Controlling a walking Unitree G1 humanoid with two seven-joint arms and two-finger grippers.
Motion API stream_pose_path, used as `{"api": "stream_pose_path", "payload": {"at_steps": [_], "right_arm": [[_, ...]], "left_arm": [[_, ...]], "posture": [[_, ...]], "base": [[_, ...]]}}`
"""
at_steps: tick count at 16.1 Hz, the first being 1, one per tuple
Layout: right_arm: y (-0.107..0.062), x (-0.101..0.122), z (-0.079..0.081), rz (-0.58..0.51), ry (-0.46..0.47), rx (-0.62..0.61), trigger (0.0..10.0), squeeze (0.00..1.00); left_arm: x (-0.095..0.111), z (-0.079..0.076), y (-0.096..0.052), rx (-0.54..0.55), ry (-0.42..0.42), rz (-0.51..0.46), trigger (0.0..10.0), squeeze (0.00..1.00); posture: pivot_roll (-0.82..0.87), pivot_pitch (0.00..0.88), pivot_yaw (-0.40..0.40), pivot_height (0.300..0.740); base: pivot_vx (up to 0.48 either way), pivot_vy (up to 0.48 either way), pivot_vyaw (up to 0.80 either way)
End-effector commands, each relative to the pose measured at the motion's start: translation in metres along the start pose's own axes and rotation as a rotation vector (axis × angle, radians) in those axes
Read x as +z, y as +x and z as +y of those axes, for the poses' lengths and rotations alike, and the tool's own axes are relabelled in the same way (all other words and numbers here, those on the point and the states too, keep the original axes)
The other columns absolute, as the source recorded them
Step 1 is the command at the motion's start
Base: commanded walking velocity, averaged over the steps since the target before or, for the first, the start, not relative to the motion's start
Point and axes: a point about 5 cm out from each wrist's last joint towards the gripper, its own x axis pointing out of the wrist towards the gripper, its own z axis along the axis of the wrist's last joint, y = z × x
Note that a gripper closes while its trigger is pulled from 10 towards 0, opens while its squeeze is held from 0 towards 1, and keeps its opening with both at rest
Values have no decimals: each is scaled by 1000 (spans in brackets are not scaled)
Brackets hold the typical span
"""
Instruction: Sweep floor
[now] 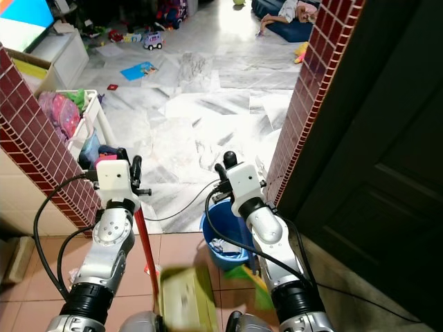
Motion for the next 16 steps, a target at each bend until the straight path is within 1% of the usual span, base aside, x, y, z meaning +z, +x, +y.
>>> {"api": "stream_pose_path", "payload": {"at_steps": [1,2,4,6,7,8,9,10,13,14,16], "right_arm": [[9,23,-5,-119,-43,-36,10000,0],[9,24,-5,-123,-44,-50,10000,0],[10,22,-4,-115,-41,-39,10000,0],[6,10,5,-44,60,71,10000,0],[1,3,8,-6,81,112,10000,0],[-6,-6,7,41,89,126,10000,0],[-10,-11,5,60,97,125,10000,0],[-16,-17,3,90,108,115,10000,0],[-20,-18,3,99,122,109,10000,0],[-21,-18,3,101,117,103,10000,0],[-18,-18,0,107,105,49,10000,0]], "left_arm": [[13,-3,6,-15,19,-60,10000,0],[13,-3,7,-17,20,-61,10000,0],[12,-6,7,-15,14,-58,10000,0],[8,-6,5,-16,4,-22,10000,0],[4,-2,4,-14,4,-10,10000,0],[0,3,2,-7,9,5,10000,0],[-3,6,0,-6,10,18,10000,0],[-7,8,-4,-8,7,33,10000,0],[-10,6,-8,-29,7,44,10000,0],[-10,2,-9,-50,-4,49,10000,0],[-9,-6,-11,-102,-22,53,10000,0]], "posture": [[5,0,34,740],[5,0,34,740],[4,0,35,740],[2,0,32,740],[3,0,32,740],[4,0,29,740],[5,0,27,740],[5,0,24,740],[0,0,22,740],[-1,0,20,740],[-2,0,16,740]], "base": [[0,0,0],[0,0,0],[0,0,0],[0,0,0],[0,0,0],[0,0,0],[0,0,0],[0,289,0],[0,446,0],[0,461,0],[0,461,0]]}}
